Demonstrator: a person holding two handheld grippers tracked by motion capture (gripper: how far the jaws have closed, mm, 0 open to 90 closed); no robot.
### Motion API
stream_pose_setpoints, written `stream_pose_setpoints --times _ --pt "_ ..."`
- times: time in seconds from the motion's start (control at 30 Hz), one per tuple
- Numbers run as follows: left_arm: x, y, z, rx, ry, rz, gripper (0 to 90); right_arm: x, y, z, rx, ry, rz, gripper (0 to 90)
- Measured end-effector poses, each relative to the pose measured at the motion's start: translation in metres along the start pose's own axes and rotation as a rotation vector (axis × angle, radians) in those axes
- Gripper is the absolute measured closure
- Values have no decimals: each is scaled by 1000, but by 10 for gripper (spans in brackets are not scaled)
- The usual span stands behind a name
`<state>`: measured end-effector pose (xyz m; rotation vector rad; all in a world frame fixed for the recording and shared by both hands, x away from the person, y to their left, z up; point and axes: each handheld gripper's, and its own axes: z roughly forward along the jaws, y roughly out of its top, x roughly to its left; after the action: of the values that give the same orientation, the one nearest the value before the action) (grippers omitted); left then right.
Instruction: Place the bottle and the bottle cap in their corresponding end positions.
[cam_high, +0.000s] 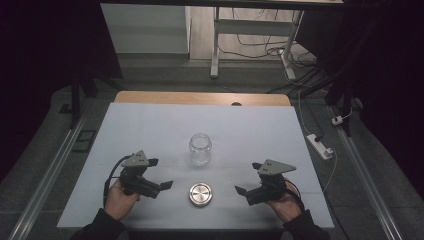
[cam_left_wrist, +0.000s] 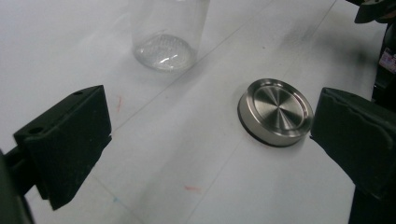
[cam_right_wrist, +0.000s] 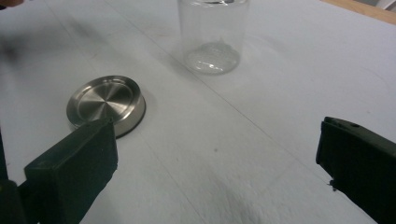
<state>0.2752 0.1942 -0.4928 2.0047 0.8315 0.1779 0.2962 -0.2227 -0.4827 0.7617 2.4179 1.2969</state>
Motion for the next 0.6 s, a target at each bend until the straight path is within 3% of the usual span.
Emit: stream_pose_setpoints --times 0.33,0.6 --pt "-2 -19 -22 -6 40 -26 0 -9 -14 -22 -10 -58 38 0" --pt "-1 -40 -44 -28 77 -86 0 -16 -26 -39 -11 -112 72 0"
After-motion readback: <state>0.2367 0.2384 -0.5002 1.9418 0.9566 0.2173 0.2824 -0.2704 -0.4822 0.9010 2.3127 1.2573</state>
